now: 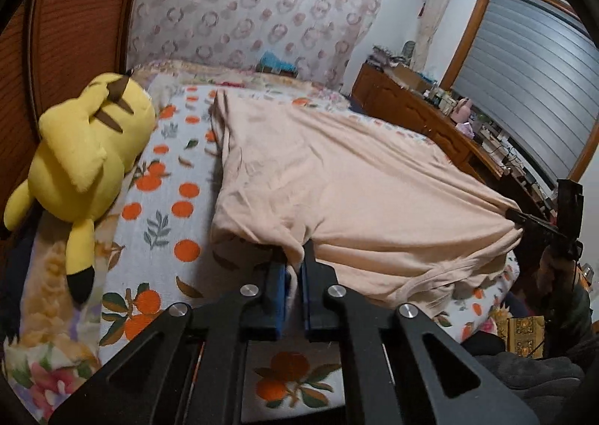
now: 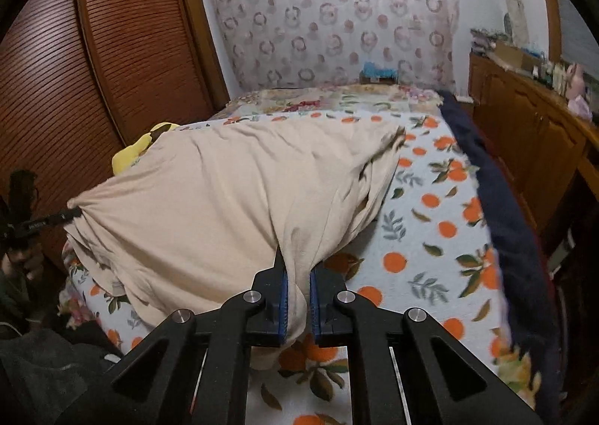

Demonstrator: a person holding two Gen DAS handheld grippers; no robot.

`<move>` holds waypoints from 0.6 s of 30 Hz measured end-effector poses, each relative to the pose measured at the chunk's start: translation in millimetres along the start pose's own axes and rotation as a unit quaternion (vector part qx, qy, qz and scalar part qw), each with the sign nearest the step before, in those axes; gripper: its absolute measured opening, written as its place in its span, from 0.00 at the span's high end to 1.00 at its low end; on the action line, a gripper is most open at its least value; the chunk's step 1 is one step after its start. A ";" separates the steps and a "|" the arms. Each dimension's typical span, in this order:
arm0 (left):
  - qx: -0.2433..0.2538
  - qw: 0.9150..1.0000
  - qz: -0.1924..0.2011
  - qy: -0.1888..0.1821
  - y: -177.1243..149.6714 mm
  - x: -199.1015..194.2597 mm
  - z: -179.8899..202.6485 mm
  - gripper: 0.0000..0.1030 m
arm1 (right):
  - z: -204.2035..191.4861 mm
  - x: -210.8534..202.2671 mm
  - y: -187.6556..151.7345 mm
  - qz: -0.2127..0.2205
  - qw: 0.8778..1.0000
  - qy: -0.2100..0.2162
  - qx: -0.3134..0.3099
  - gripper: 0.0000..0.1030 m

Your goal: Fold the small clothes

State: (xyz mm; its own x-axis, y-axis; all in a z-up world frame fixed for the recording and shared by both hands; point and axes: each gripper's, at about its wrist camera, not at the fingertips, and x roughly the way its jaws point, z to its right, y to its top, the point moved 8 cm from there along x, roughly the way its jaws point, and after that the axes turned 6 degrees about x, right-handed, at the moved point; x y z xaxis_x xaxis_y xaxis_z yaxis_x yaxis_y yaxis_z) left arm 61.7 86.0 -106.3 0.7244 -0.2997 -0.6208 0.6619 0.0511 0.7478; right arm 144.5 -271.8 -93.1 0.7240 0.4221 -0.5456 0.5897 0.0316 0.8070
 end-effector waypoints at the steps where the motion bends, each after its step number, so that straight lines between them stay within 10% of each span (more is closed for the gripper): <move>1: 0.001 1.000 0.006 -0.002 1.8 -5.6 3.3 0.93 | -2.2 -5.2 -1.5 0.001 1.000 0.002 -0.001 0.91; 12: -0.006 1.000 -0.023 0.010 -17.7 5.8 -4.3 0.93 | 2.7 -1.8 -26.3 -0.036 0.999 -0.016 -0.002 0.91; 18: 0.004 0.999 -0.023 0.023 -17.2 3.9 -0.4 0.93 | 5.5 -1.3 -14.0 -0.033 0.998 -0.058 -0.004 0.62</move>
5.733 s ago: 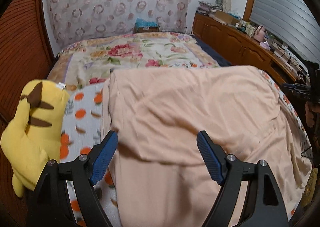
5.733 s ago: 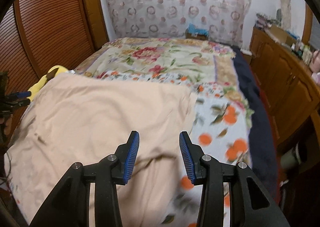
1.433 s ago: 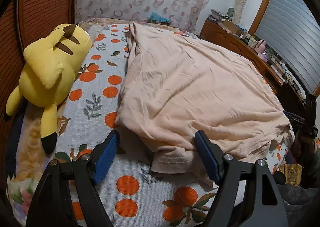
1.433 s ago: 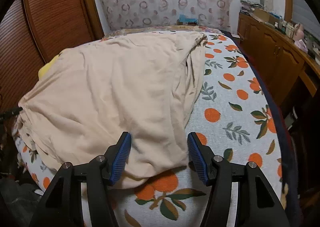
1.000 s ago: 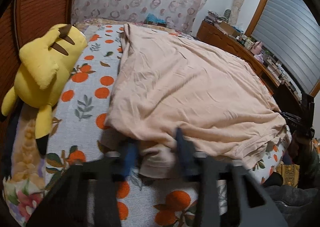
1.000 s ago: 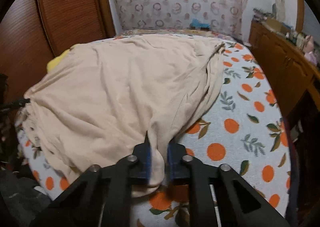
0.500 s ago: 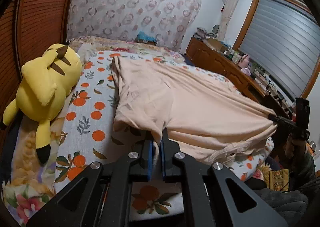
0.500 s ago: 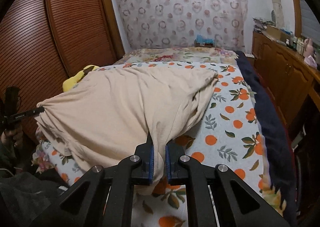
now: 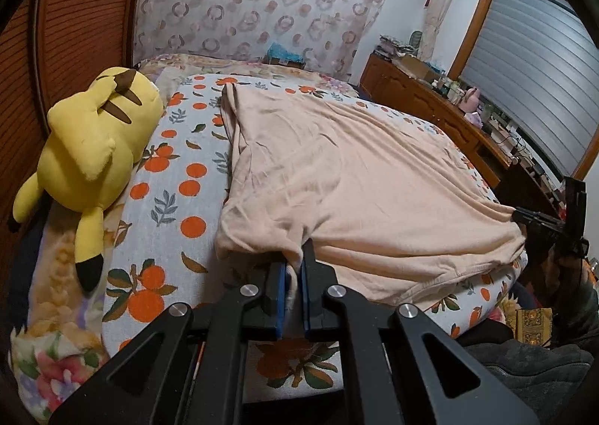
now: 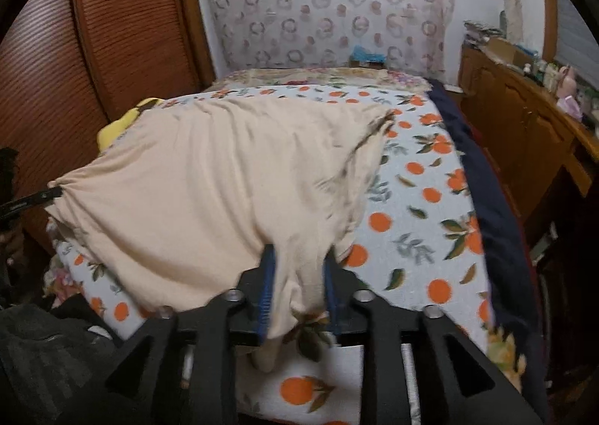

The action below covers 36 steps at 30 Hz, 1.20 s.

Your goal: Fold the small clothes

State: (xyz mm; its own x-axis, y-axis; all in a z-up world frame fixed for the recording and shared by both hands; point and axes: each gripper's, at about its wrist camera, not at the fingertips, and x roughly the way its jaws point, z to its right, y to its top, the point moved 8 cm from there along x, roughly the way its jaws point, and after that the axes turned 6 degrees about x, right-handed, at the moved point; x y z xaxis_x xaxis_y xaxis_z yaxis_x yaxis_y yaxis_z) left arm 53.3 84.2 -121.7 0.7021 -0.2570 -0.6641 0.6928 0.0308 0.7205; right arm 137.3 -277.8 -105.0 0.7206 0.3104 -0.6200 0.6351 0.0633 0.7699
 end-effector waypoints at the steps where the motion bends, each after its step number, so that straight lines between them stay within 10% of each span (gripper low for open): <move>1: 0.003 1.000 0.001 0.004 0.9 -0.4 0.8 0.93 | 1.4 -3.2 2.4 0.002 1.000 -0.003 0.002 0.58; 36: 0.046 0.998 0.028 -0.017 33.8 0.5 34.3 0.93 | -76.3 61.5 -12.5 -0.034 0.997 -0.018 -0.062 0.36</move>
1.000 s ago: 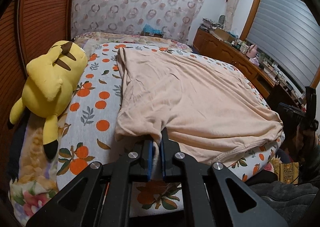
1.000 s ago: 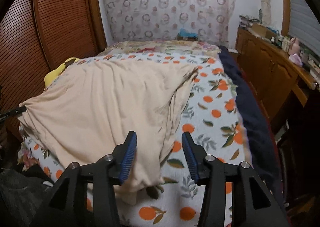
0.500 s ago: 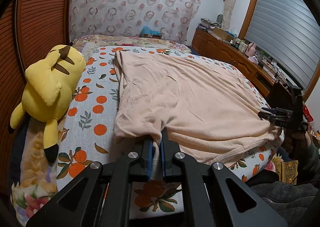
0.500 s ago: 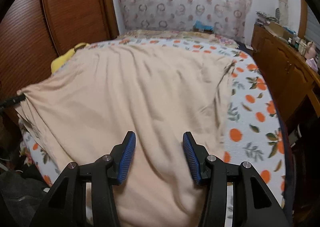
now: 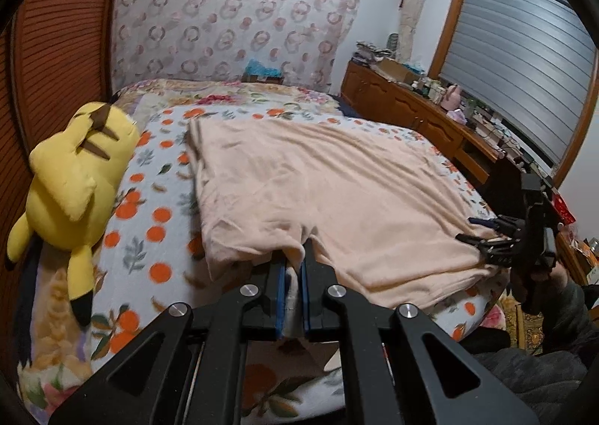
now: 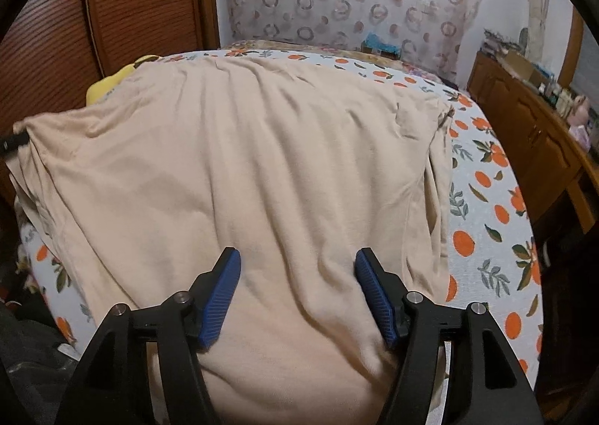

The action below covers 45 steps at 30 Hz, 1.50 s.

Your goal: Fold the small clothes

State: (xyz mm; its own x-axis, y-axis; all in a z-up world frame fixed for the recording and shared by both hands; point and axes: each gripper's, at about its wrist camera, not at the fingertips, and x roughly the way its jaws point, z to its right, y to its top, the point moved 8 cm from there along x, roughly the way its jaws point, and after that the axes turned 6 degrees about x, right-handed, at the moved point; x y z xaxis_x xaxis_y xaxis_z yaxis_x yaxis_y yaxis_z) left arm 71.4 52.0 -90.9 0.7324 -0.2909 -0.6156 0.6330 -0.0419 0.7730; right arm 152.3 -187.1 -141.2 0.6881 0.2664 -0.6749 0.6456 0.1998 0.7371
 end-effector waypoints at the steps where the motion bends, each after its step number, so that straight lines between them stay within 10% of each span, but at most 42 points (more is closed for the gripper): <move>1: 0.005 1.000 0.003 -0.004 6.6 1.4 5.4 0.93 | 0.4 -2.1 -0.5 0.001 1.000 0.002 0.004 0.36; 20: 0.128 0.983 0.027 -0.127 110.3 56.5 164.8 0.93 | 72.2 -71.6 -15.4 0.060 0.996 -0.001 0.063 0.36; 35: 0.194 0.963 -0.018 -0.187 104.2 88.6 267.3 0.93 | 116.0 -97.3 -32.8 0.070 0.993 -0.001 0.098 0.36; 40: 0.187 0.962 -0.050 -0.190 89.4 102.0 262.3 0.57 | 121.8 -97.7 -32.6 0.074 0.992 0.003 0.101 0.36; 45: 0.177 0.969 -0.049 -0.164 81.1 95.3 234.8 0.56 | 126.8 -95.5 -28.8 0.076 0.992 0.004 0.101 0.36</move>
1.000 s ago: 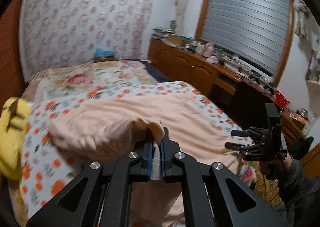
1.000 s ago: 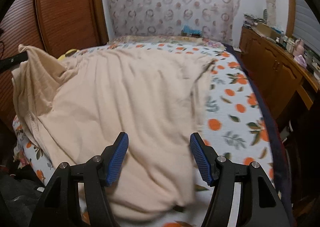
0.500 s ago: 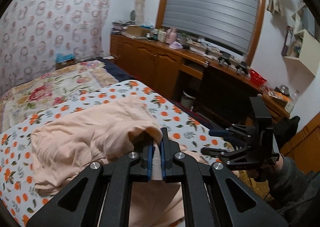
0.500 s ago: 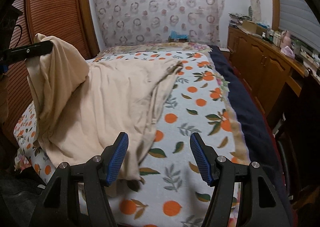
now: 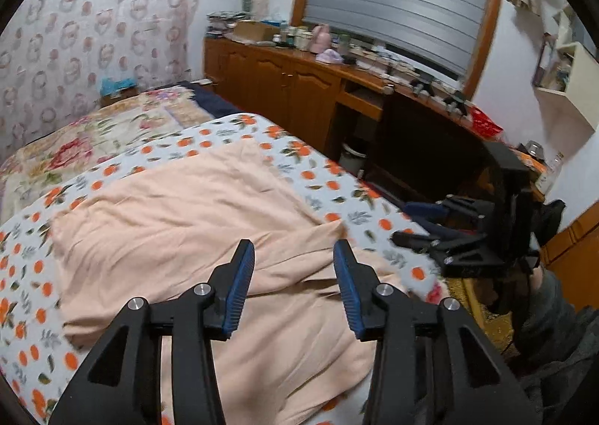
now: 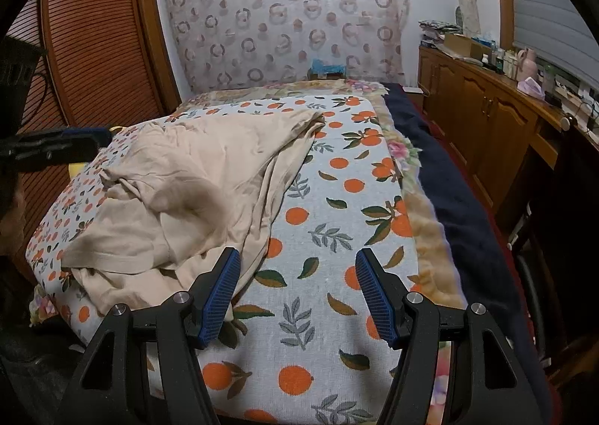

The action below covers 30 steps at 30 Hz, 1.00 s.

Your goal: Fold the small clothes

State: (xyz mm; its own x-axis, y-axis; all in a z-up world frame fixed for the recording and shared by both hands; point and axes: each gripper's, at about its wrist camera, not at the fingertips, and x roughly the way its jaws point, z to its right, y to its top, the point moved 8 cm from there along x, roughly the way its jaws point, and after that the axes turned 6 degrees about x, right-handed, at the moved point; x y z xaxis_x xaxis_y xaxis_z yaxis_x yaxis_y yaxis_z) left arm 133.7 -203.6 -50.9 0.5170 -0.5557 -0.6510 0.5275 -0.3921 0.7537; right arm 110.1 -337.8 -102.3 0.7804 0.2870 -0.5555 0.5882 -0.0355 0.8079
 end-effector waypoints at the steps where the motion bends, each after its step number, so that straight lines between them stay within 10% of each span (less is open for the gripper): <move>1: -0.004 1.000 0.002 0.005 -2.6 -1.5 -5.9 0.55 | -0.9 1.0 1.7 0.001 1.000 0.002 -0.001 0.36; 4: -0.023 0.999 0.009 0.031 -14.6 -11.4 -30.8 0.19 | -6.9 3.2 8.3 0.005 1.000 0.005 -0.011 0.36; 18: -0.138 0.977 0.032 0.159 -86.6 -74.1 -144.1 0.19 | -93.3 40.2 56.4 0.007 0.992 0.059 -0.111 0.36; 30: -0.161 0.967 0.046 0.194 -114.4 -111.9 -172.6 0.19 | -210.8 99.3 99.2 -0.038 0.965 0.155 -0.209 0.36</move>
State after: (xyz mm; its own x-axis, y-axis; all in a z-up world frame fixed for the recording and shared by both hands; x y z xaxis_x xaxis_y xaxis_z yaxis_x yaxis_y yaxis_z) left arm 131.9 30.0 -79.9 0.7536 -0.2355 -0.6137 0.6164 -0.0712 0.7842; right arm 201.3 -111.1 -35.9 0.5994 0.5486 -0.5829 0.4532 0.3676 0.8121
